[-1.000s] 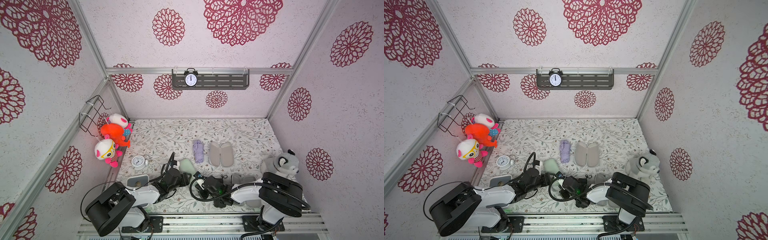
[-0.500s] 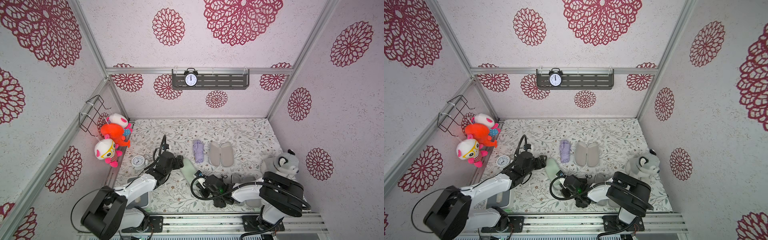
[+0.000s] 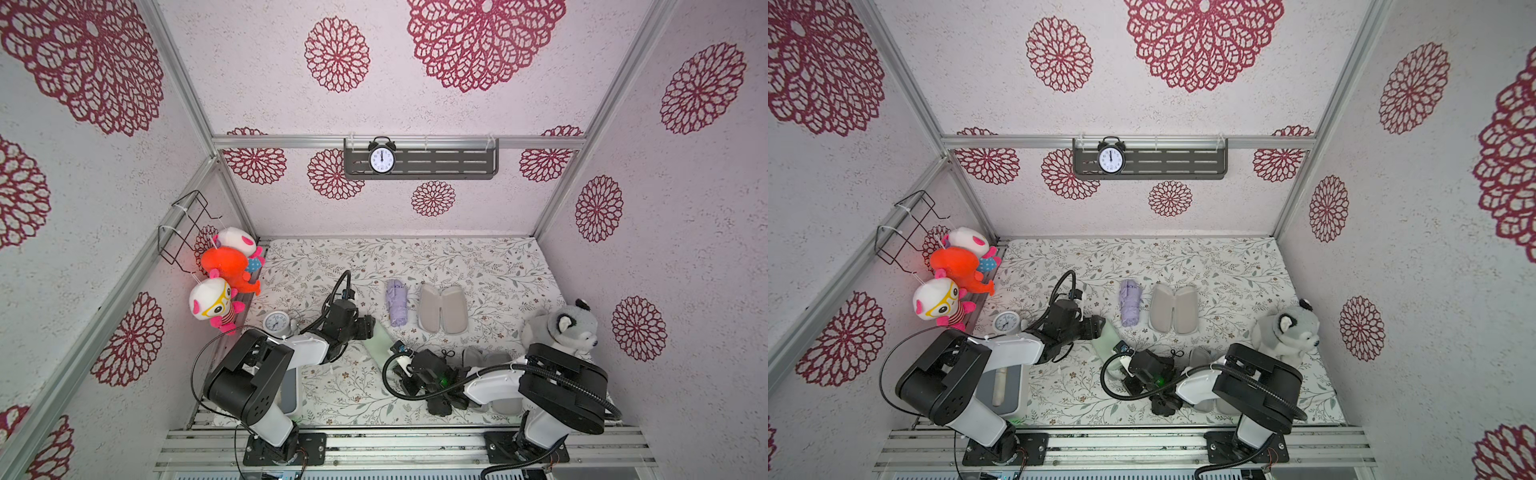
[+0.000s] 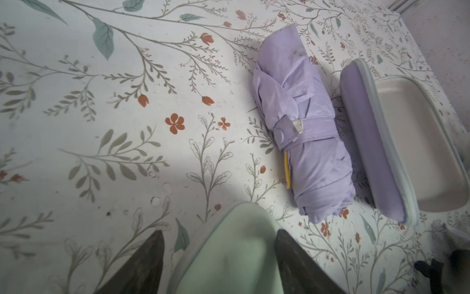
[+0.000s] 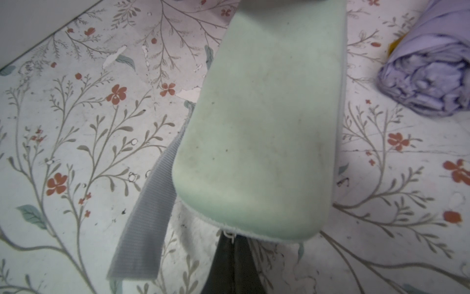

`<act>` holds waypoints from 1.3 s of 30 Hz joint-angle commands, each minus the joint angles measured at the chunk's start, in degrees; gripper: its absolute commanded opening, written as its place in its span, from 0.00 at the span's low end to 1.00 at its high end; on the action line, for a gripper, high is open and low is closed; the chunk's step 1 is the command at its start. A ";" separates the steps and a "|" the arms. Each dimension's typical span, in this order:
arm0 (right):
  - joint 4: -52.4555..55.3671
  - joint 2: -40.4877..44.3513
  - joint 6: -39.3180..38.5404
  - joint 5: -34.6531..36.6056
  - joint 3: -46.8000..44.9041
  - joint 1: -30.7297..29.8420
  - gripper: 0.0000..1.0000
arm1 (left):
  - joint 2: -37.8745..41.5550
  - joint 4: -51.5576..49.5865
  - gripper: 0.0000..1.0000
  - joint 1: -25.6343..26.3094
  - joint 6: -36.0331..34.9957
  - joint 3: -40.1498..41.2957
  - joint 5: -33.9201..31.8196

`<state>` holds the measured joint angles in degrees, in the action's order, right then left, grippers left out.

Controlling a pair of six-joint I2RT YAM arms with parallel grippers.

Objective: Put umbrellas into zippered umbrella sleeves
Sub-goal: Zip the zipper on the umbrella sleeve.

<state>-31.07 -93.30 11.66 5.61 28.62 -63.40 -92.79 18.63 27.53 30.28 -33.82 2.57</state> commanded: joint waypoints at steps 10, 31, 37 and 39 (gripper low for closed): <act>7.86 -1.64 4.71 -0.21 1.17 -3.28 0.00 | 0.53 -4.37 0.55 1.18 5.42 4.67 -2.30; 8.31 -1.78 5.55 -1.10 2.74 -8.32 0.00 | 1.04 -6.41 0.53 1.34 9.14 5.70 -6.81; 8.94 -2.51 5.93 -1.32 4.45 -9.25 0.00 | 0.07 -5.52 0.52 1.36 9.80 5.96 -5.95; 10.09 -2.03 6.02 0.35 3.79 -8.80 0.00 | -0.28 -5.59 0.50 1.30 9.85 6.17 -6.37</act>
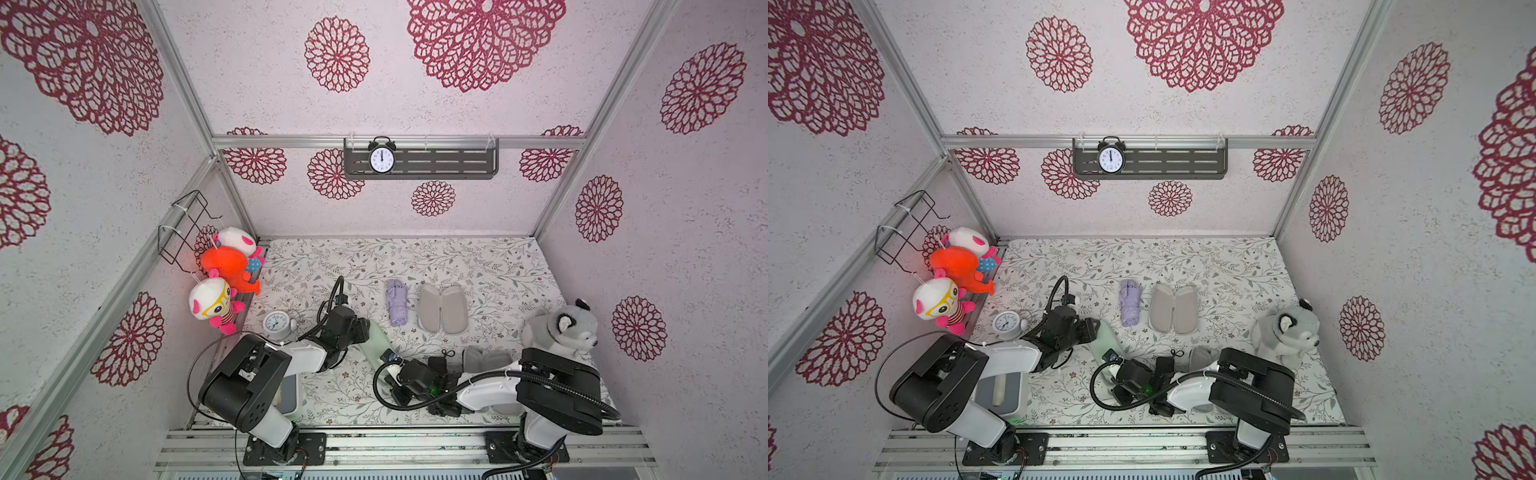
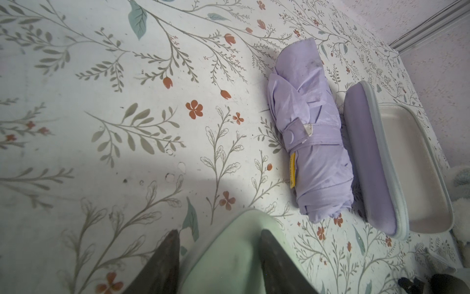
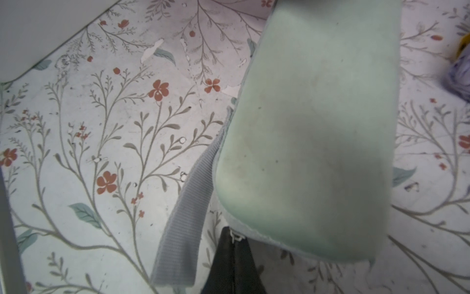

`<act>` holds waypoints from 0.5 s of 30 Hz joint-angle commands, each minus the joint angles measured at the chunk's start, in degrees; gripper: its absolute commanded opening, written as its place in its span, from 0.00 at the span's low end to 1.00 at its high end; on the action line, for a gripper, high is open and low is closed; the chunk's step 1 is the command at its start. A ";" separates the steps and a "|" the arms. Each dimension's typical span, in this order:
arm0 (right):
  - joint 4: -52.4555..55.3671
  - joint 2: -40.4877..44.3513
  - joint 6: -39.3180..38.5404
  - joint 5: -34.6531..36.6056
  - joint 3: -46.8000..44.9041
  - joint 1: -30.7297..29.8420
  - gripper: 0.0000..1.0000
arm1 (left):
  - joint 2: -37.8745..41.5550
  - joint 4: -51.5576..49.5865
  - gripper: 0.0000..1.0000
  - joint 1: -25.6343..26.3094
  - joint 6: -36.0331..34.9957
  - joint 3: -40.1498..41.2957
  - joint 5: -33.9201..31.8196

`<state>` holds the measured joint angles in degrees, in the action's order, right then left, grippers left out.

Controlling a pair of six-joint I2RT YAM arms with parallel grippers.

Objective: Put umbrellas into zippered umbrella sleeves
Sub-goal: Zip the zipper on the umbrella sleeve.

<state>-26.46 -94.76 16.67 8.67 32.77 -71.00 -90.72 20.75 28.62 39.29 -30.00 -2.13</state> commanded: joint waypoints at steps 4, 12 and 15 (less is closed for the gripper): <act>3.99 1.28 2.24 -3.79 -3.47 2.30 0.00 | -1.09 -6.03 0.47 0.21 2.55 4.58 -2.49; 5.00 -0.38 1.21 -5.09 0.17 -0.86 0.00 | -2.86 -5.60 0.46 0.21 5.09 5.07 -3.75; 2.63 -0.26 2.15 -6.59 0.04 -1.48 0.00 | -3.90 -3.62 0.45 0.15 6.28 6.01 -3.98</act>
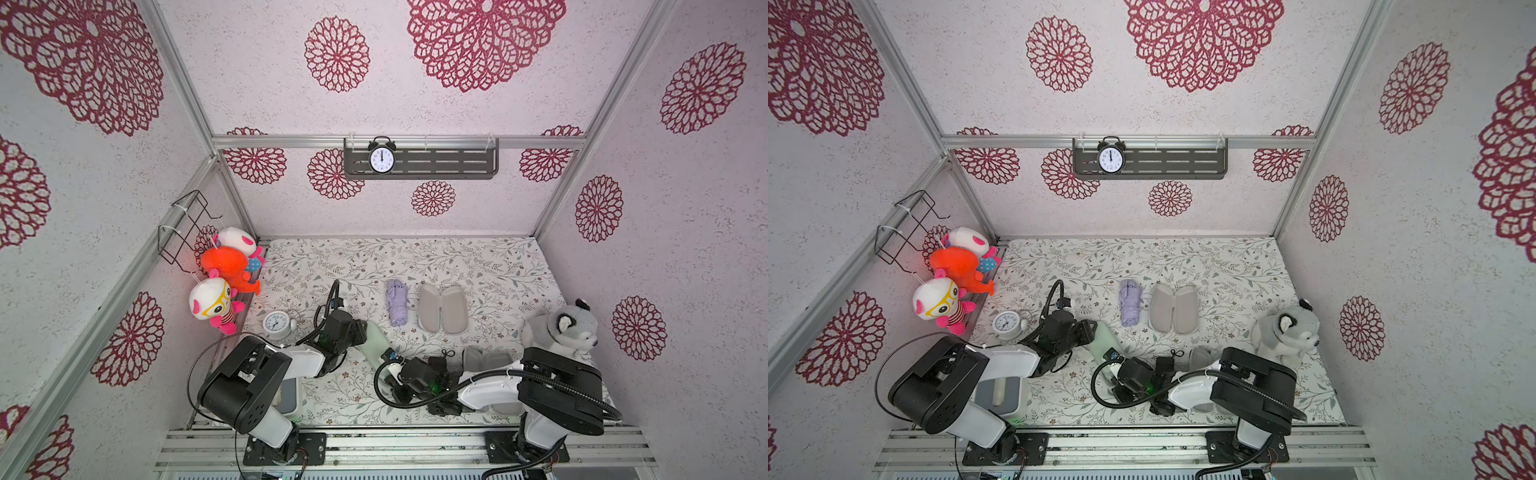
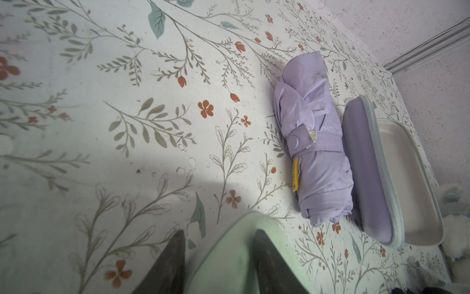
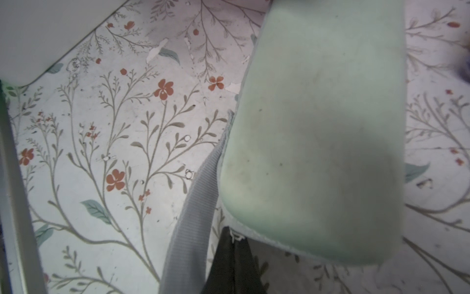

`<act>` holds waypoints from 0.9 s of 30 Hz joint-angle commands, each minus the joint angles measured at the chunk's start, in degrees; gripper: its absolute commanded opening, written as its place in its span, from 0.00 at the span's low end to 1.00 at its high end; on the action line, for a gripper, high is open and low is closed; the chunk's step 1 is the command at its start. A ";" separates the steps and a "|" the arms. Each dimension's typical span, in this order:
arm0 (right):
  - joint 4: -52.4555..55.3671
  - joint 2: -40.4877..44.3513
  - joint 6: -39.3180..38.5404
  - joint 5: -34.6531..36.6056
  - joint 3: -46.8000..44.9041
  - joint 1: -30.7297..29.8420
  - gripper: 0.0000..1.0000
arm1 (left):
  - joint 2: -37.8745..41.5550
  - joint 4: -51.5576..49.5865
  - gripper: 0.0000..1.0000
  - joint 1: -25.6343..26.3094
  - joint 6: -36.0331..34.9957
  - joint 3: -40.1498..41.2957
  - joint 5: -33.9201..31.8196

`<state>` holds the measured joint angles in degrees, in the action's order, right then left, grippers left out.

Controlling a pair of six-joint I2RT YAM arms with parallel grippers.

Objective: Put umbrellas into zippered umbrella sleeves
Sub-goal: Zip the zipper on the umbrella sleeve.

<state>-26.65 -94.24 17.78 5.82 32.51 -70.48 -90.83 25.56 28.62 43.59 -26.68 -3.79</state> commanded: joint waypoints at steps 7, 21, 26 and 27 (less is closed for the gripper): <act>1.25 -3.33 1.35 -4.54 3.57 -2.52 0.00 | -2.34 -7.98 0.43 0.33 3.87 3.93 -1.61; 2.17 -6.75 1.61 -4.29 7.29 -1.38 0.00 | 1.71 -9.68 0.46 1.06 5.14 5.81 -1.53; 3.94 -4.49 5.10 0.17 4.48 0.82 0.00 | 5.90 -10.56 0.45 1.23 6.87 9.02 -1.67; 3.62 -3.70 5.97 0.72 3.50 0.83 0.00 | 7.46 -11.39 0.45 1.26 7.03 9.39 -1.58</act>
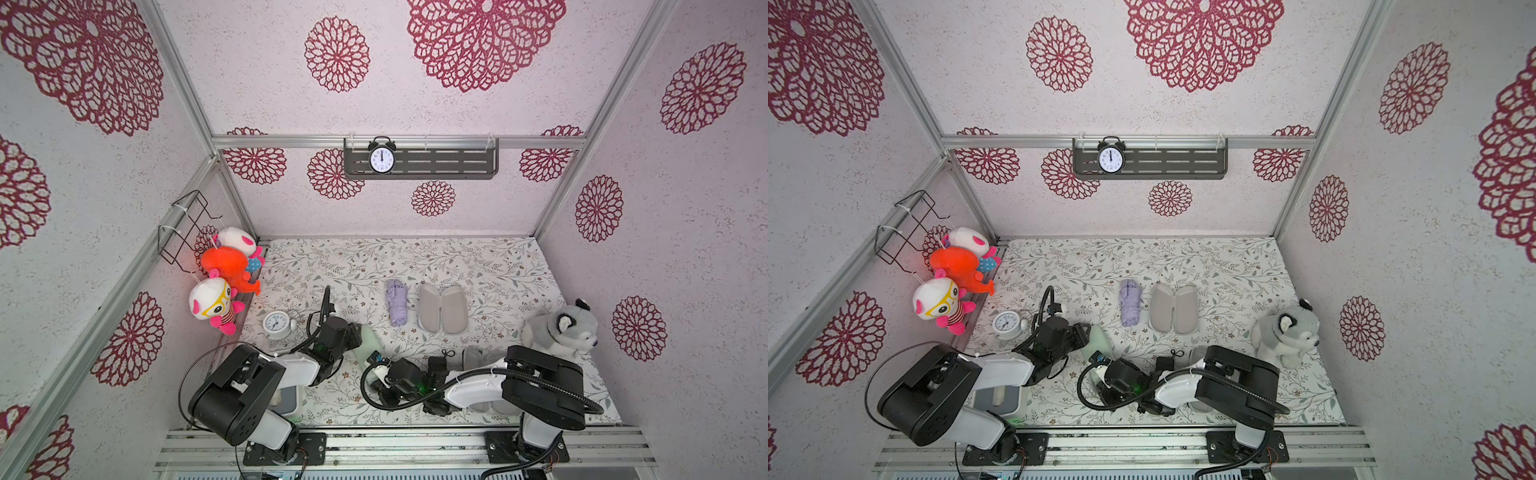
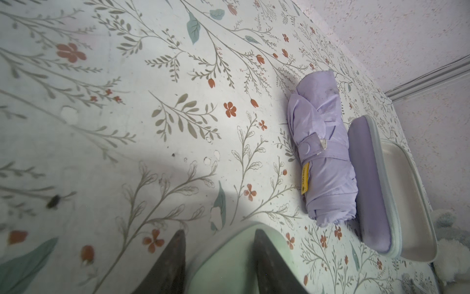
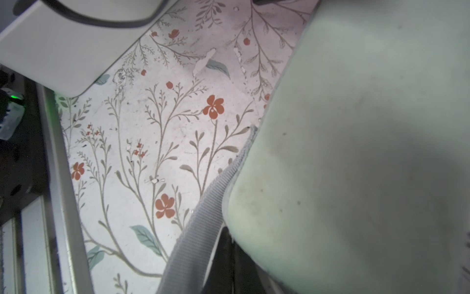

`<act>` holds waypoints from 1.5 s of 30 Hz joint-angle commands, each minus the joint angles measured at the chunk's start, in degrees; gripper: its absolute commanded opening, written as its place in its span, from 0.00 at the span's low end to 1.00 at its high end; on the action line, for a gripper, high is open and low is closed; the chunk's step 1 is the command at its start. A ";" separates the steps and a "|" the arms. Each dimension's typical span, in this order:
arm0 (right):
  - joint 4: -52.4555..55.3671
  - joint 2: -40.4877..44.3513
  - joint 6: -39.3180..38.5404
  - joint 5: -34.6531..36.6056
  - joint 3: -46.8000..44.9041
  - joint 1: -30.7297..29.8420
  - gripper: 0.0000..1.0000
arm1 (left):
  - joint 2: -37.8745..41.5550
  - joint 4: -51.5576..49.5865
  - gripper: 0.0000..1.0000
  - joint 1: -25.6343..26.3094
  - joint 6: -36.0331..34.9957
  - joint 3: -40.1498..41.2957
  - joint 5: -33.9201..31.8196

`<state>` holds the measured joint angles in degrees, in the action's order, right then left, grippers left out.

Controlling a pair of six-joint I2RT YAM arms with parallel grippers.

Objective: Put umbrellas into zippered umbrella sleeves
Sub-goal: Zip the zipper on the umbrella sleeve.

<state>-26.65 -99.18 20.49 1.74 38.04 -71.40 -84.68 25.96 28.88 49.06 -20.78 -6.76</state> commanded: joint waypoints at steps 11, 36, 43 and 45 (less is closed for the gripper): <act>6.04 5.05 3.37 7.27 -5.99 7.36 0.00 | 8.16 -17.59 0.46 2.82 2.45 5.82 1.20; 5.24 3.21 4.06 7.06 1.76 4.01 0.00 | 10.88 -17.12 0.41 10.05 6.48 6.10 2.36; 4.16 1.48 3.59 5.46 3.57 2.87 0.00 | 11.82 -16.87 0.41 10.14 6.82 6.97 2.71; 4.39 1.14 3.26 5.30 4.00 2.67 0.00 | 11.43 -16.33 0.40 10.14 6.97 7.11 2.88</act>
<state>-16.91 -96.20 24.60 10.33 39.24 -67.57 -72.29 15.25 35.46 55.81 -15.57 -14.57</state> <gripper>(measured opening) 0.051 0.405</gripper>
